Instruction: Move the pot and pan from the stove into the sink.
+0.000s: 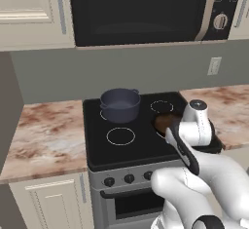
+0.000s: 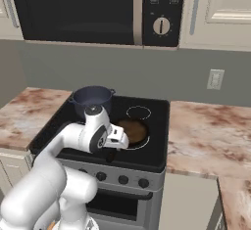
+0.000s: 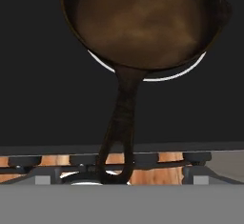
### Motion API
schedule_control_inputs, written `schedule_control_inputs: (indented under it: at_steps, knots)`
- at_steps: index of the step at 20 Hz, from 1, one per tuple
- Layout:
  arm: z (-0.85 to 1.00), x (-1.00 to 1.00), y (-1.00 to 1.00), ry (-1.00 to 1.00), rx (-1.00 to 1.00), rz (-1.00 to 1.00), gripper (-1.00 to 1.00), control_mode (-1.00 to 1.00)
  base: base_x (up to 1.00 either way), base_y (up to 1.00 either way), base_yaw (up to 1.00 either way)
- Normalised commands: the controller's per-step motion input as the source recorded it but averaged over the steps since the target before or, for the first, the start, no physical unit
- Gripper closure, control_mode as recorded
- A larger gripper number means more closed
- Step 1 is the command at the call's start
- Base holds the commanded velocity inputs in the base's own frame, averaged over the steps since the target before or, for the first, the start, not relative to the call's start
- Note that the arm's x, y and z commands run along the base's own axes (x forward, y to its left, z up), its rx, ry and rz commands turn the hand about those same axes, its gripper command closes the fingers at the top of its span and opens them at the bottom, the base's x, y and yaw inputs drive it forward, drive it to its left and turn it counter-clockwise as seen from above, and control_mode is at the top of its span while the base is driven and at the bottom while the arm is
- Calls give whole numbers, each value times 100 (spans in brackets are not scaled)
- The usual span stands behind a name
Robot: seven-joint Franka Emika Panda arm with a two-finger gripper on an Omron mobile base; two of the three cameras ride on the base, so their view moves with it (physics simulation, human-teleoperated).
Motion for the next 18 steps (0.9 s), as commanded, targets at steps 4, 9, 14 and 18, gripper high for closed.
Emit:
schedule_control_inputs:
  at_steps: [4,9,14,18]
  knots:
    - [-22,8,-3,-2,0,0,-100,-100,0,0,0]
    - [-8,1,-1,-1,2,0,-100,-100,0,0,0]
    - [-16,0,-8,-1,9,0,-100,-100,0,0,0]
    - [-3,0,-3,-1,4,0,-100,-100,0,0,0]
